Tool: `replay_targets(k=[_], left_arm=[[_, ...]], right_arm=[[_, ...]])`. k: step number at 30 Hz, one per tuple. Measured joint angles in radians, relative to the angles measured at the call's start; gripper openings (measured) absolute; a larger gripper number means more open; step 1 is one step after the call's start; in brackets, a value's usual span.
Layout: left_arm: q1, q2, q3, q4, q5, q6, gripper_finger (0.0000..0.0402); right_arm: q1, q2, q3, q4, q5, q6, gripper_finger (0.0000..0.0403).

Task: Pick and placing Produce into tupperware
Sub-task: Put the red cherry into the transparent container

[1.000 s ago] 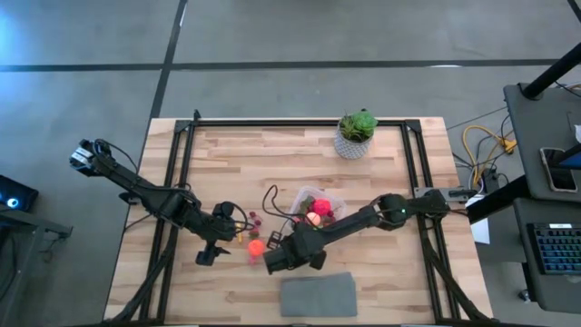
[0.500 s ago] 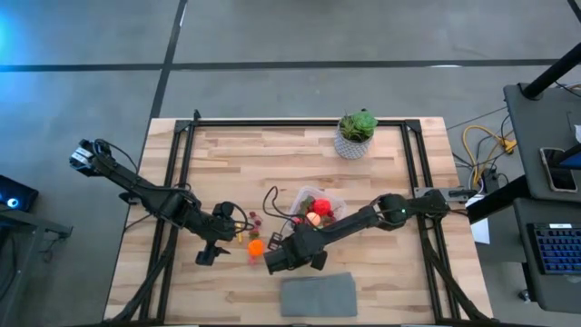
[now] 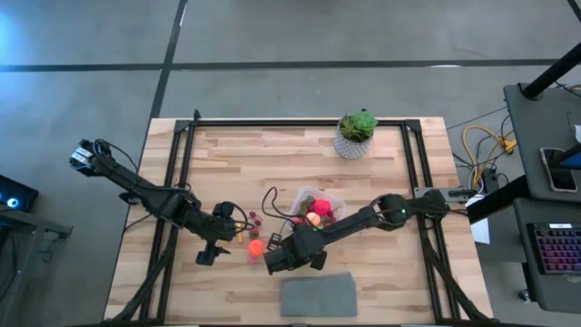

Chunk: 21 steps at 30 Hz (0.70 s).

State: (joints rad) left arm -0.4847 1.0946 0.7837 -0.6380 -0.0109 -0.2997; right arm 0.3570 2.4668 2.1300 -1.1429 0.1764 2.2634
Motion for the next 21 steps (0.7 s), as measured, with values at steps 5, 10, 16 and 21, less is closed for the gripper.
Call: replay_targets(k=[5,10,16,21], left_arm=[[0.000,0.000,0.000,0.000,-0.001,-0.005,0.0244],[0.000,0.000,0.000,0.000,-0.002,-0.008,0.0244],[0.000,0.000,0.000,0.001,-0.003,-0.010,0.0244],[0.000,0.000,0.000,0.001,-0.004,-0.010,0.0244]], right_arm=[[0.010,-0.001,0.000,0.007,0.000,-0.013,0.0058],[0.039,-0.010,0.037,-0.003,0.029,-0.019,0.0058],[0.092,-0.016,0.198,-0.166,0.140,-0.021,0.0058],[0.113,-0.076,0.205,-0.324,0.212,0.000,0.0058]])
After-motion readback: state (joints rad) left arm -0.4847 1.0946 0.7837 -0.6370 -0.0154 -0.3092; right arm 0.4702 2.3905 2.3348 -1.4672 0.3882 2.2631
